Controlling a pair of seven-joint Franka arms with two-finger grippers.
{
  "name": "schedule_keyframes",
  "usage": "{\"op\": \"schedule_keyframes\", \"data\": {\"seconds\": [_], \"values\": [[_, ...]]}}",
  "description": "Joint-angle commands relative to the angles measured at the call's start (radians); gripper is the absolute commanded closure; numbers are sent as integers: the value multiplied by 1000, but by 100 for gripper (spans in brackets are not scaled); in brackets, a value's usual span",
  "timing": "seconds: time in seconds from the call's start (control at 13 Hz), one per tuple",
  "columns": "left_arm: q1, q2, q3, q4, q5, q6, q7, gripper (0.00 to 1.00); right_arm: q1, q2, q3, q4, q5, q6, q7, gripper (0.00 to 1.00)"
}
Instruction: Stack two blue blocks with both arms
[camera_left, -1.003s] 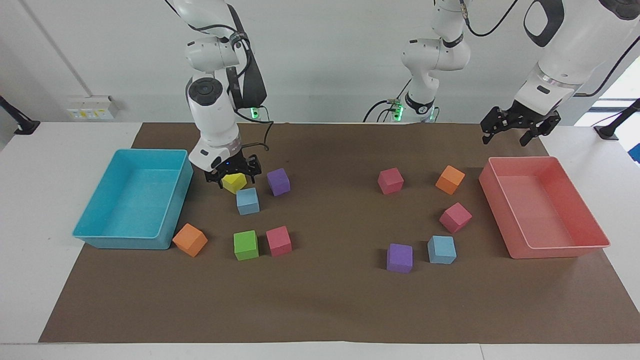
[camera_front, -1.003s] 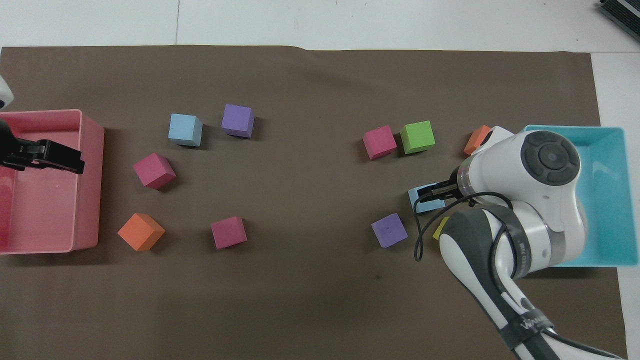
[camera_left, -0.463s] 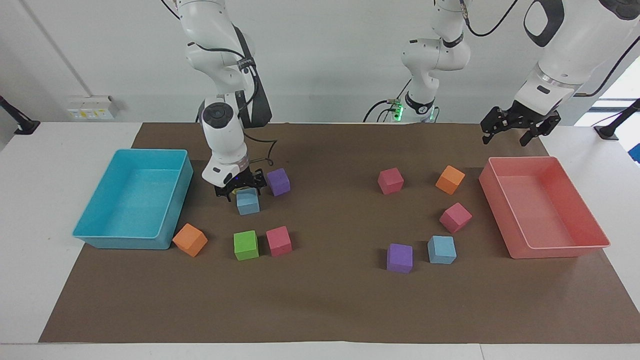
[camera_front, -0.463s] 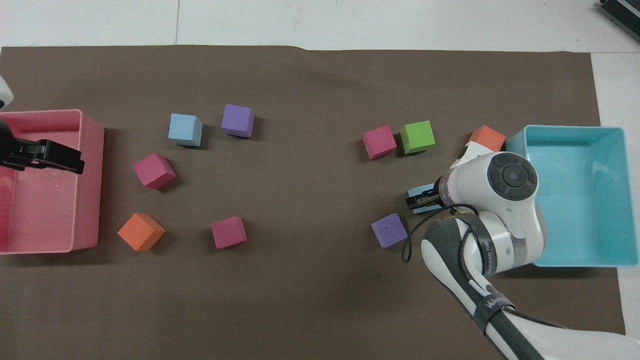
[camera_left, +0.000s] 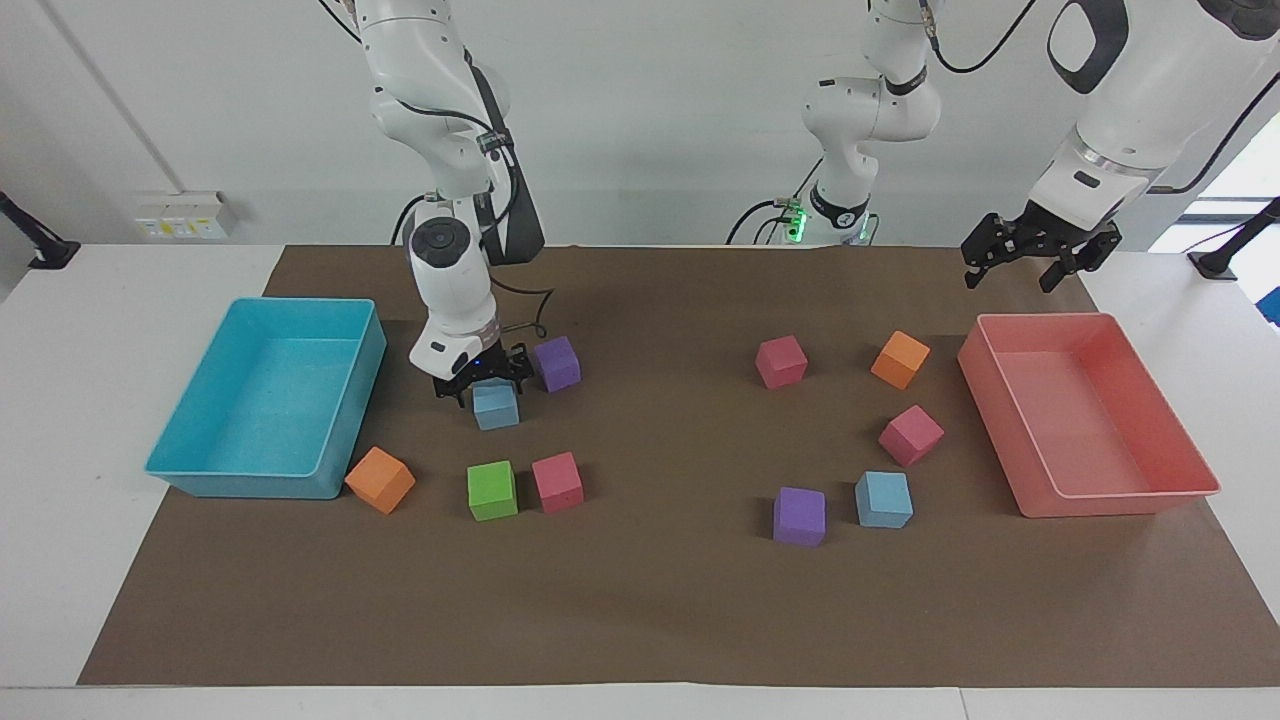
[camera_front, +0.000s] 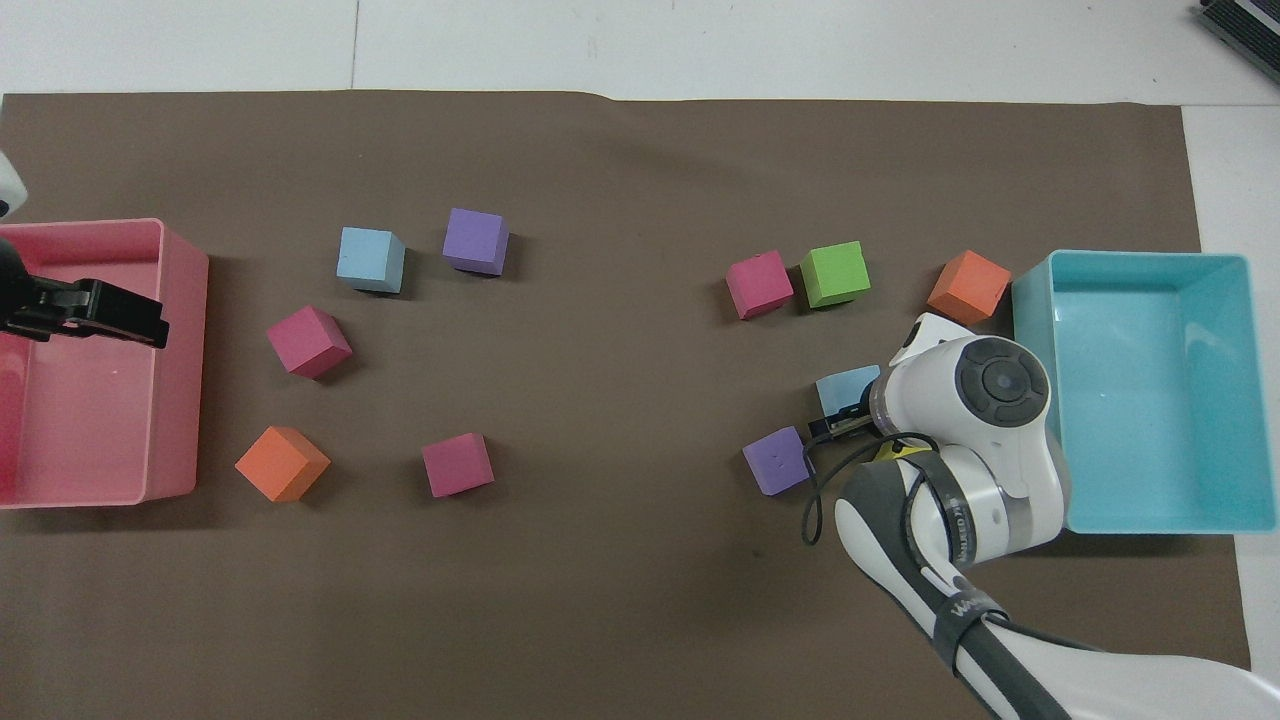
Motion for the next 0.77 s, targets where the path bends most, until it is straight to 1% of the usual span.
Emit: {"op": "schedule_keyframes", "data": {"seconds": [0.0,0.08,0.15,0.39,0.46,0.69], "values": [[3,2,0,5,15,5,0,0,-7,-10,1,-17,23,20,-38,31],[3,2,0,5,15,5,0,0,-7,-7,1,-16,23,17,-38,96],[3,2,0,5,15,6,0,0,-7,-3,1,-10,25,11,-30,100],[3,2,0,5,15,5,0,0,-10,-10,1,7,26,0,3,100],[3,2,0,5,15,6,0,0,-10,-20,1,30,26,-25,17,100],[3,2,0,5,15,5,0,0,-5,-66,1,143,31,-167,127,100]]}}
